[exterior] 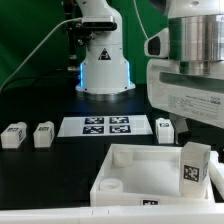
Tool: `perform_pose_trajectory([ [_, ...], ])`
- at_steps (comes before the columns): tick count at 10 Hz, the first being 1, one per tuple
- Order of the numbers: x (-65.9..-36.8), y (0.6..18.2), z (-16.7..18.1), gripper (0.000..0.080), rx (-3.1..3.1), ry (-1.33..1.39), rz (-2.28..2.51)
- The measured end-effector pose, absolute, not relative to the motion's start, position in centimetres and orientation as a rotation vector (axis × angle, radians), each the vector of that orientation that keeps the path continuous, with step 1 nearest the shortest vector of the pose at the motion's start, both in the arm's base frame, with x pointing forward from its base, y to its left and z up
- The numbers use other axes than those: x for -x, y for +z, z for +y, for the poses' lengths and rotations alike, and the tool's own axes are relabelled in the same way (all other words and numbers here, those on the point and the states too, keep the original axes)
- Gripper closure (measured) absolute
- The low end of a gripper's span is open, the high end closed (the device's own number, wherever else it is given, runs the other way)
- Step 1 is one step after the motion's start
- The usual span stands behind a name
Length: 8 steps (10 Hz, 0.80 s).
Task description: Assemble one leg
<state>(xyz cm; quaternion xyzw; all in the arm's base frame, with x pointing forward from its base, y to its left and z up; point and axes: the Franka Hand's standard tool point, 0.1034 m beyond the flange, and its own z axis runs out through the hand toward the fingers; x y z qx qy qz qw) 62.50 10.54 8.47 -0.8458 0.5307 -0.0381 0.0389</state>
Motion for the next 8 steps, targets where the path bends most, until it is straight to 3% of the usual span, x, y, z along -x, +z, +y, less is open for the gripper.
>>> perform_pose_trajectory([
  [8,-62.44,8.29,10.51,0.0151,2.596,-0.115,1.628],
])
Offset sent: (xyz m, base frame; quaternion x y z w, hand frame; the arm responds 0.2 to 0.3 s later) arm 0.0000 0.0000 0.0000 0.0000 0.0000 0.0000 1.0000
